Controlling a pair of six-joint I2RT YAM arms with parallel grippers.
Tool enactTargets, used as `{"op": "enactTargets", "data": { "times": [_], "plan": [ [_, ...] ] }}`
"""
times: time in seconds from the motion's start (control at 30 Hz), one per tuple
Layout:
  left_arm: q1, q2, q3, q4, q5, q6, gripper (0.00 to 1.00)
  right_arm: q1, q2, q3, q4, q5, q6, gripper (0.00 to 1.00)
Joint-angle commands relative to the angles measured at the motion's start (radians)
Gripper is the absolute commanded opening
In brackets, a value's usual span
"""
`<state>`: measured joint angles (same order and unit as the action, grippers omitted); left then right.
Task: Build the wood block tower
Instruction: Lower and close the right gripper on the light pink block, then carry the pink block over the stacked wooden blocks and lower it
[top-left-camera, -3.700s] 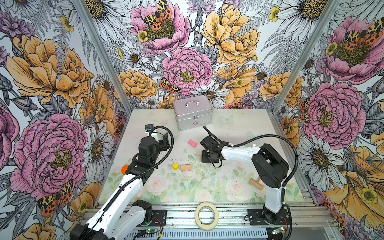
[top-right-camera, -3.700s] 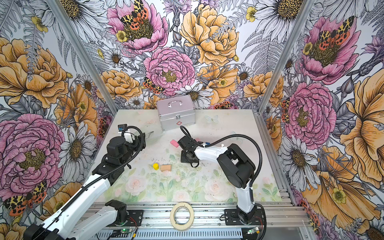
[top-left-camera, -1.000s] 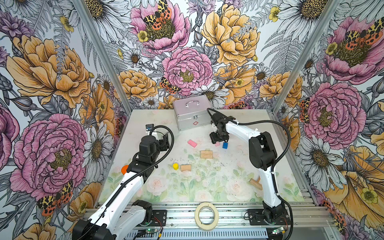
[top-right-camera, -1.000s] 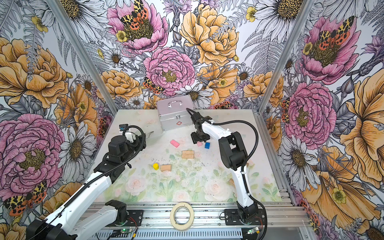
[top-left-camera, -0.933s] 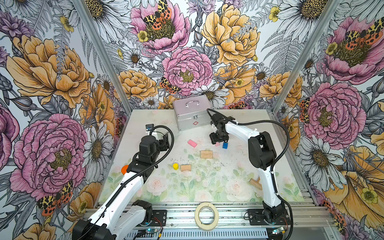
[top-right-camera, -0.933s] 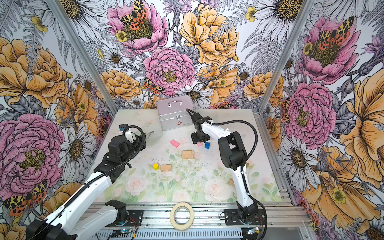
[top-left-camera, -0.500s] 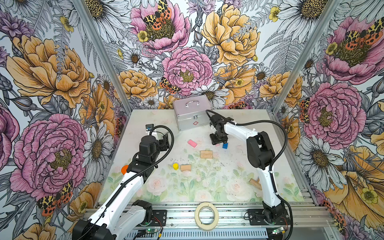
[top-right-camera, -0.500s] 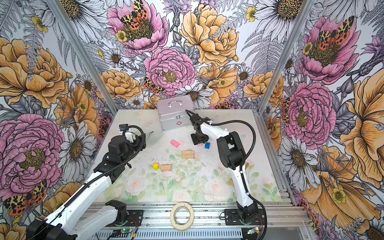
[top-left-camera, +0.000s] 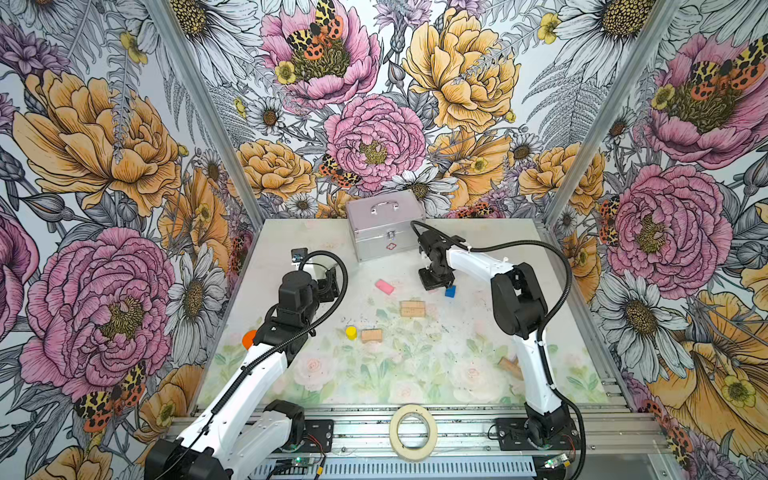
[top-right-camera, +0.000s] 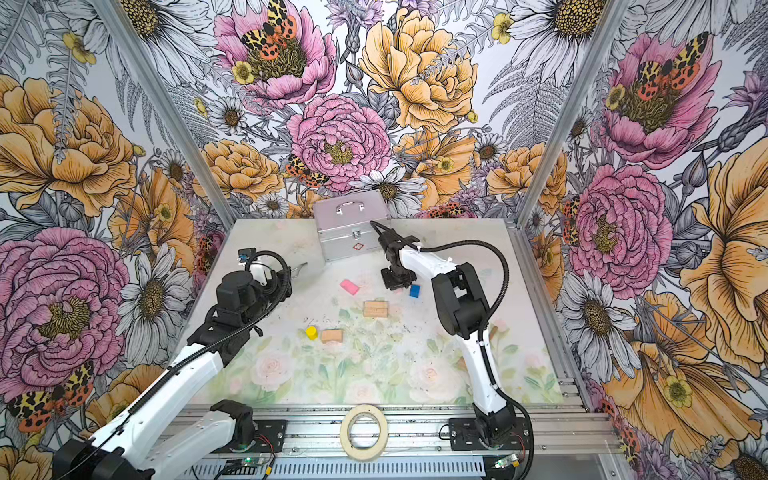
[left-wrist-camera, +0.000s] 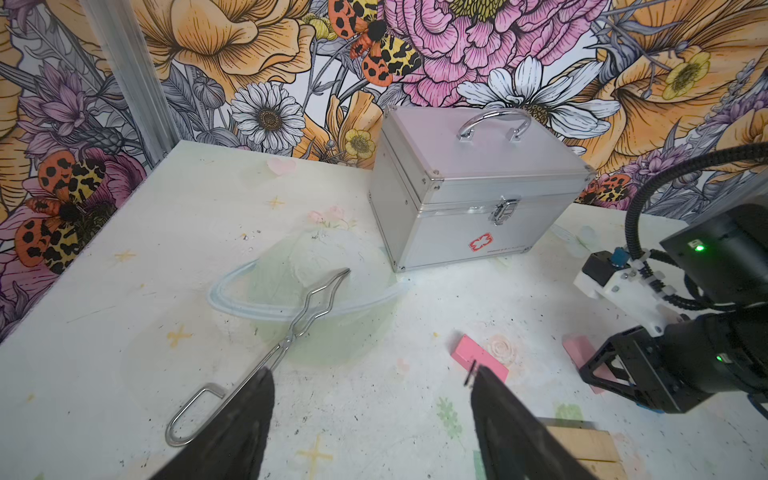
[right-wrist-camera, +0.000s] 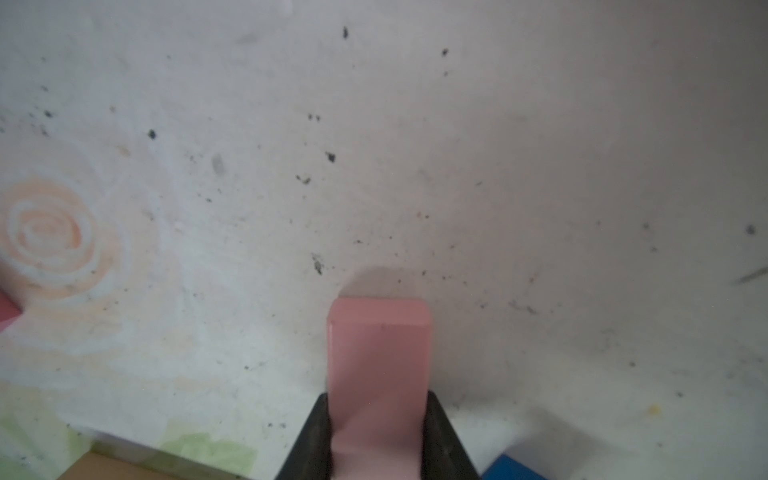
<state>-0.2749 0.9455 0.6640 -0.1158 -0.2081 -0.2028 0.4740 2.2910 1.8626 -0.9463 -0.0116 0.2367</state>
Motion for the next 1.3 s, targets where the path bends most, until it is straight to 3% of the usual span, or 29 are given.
{"op": "enactTargets", "data": {
  "times": [0.0,0.33,0.63,0.83,1.27],
  "plan": [
    [0.012,0.0,0.01,0.013,0.02,0.005,0.76,0.018,-0.06,-0.004,-0.001,0.052,0.057,0.0],
    [0.009,-0.025,0.004,0.011,0.022,0.007,0.76,0.131,-0.266,-0.122,0.0,0.15,0.266,0.0],
    [-0.014,-0.067,-0.007,0.011,0.01,0.014,0.77,0.285,-0.283,-0.18,0.003,0.22,0.528,0.0],
    [-0.029,-0.083,-0.012,0.01,0.006,0.019,0.77,0.342,-0.269,-0.191,0.002,0.241,0.592,0.0],
    [-0.04,-0.091,-0.014,0.011,0.006,0.025,0.78,0.347,-0.23,-0.209,0.034,0.214,0.623,0.0]
  ]
}}
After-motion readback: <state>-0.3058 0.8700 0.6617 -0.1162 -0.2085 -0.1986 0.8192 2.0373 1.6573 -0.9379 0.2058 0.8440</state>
